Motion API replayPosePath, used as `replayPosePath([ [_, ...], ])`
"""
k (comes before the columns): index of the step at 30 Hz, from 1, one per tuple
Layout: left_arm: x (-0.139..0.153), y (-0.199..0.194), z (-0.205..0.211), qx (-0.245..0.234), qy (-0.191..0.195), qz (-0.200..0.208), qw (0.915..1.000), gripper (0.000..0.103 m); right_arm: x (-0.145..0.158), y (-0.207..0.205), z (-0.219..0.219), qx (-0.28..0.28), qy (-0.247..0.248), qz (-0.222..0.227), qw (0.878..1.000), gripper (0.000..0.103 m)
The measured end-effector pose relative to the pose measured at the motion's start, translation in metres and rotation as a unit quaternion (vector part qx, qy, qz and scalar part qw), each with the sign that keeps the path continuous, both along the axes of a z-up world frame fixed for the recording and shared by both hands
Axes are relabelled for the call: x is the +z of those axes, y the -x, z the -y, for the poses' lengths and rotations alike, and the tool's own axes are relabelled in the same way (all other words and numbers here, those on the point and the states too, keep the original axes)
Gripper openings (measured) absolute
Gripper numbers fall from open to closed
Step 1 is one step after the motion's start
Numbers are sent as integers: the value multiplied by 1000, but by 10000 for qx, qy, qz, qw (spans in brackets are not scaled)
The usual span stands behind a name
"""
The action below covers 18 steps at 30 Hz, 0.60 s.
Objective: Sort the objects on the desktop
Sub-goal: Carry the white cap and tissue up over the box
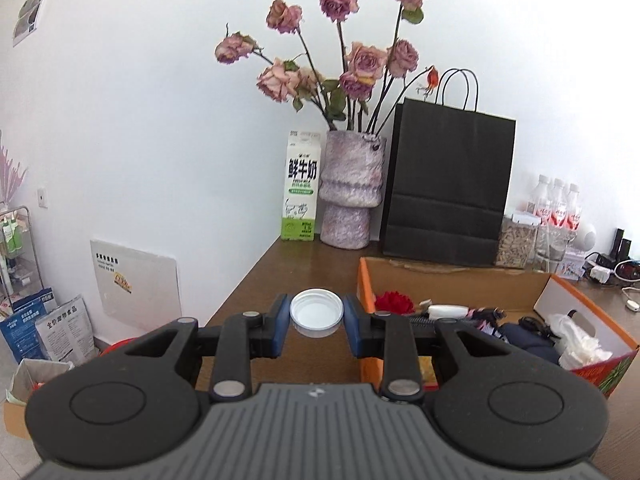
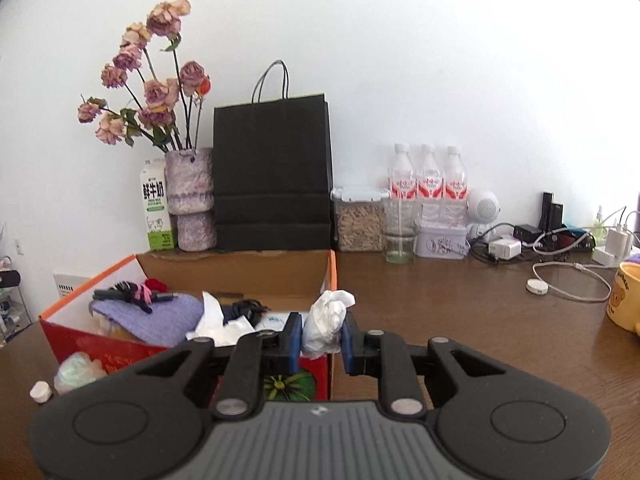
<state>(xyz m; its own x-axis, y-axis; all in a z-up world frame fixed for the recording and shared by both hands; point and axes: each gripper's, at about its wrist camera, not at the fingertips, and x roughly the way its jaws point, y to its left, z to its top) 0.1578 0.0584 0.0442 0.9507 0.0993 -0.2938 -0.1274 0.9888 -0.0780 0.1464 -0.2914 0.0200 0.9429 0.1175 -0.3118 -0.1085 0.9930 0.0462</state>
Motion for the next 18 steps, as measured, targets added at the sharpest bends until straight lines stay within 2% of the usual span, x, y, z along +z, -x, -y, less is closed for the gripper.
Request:
replayPosePath([
  [6, 29, -13, 36, -317, 192, 417, 9984, 29, 28, -17, -19, 259, -174, 420, 9986, 19],
  [9, 35, -25, 59, -437, 248, 478, 9976, 29, 36, -35, -32, 332, -246, 495, 9979, 19],
  [14, 36, -55, 96, -480, 246, 567, 9969, 29, 36, -74, -48, 295, -235, 420, 9984, 19],
  [18, 27, -89, 121, -229, 178, 525, 9982, 29, 28, -108, -60, 155, -85, 329, 9993, 19],
])
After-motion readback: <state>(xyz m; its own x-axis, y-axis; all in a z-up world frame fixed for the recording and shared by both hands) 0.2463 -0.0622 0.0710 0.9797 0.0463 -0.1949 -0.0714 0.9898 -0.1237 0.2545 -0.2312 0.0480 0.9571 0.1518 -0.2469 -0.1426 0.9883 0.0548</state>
